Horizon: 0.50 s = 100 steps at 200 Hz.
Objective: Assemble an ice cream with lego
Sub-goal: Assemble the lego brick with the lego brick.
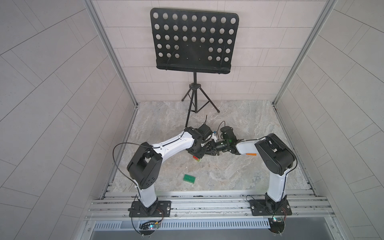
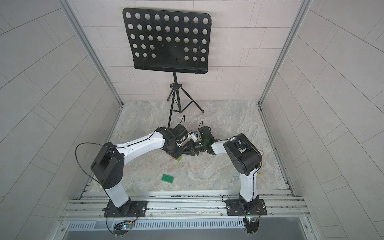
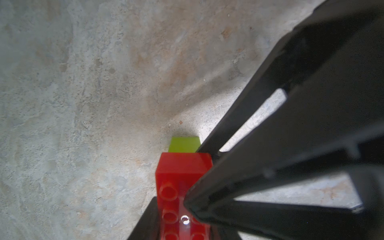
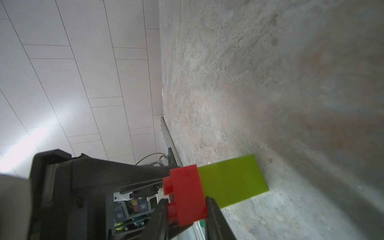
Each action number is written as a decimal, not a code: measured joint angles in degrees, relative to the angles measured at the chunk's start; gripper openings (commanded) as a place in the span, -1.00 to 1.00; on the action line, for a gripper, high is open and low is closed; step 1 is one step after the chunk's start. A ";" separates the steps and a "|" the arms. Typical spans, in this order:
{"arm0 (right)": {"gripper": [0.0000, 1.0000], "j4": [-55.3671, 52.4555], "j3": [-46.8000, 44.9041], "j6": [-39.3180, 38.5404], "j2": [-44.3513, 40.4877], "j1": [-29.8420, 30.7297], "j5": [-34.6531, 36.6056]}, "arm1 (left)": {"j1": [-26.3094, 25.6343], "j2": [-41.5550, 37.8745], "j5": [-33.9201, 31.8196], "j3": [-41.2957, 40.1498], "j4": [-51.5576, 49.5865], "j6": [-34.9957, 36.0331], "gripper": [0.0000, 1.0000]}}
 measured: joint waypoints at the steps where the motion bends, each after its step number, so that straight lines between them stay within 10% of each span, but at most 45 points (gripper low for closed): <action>1: -0.71 -0.15 0.04 -0.13 0.00 0.00 0.02 | 0.00 0.00 0.00 0.00 0.00 0.00 -0.52; 100: -1.00 -2.16 0.85 -2.47 -0.26 0.15 1.42 | 1.33 -1.27 1.27 -1.49 1.84 -2.08 -0.17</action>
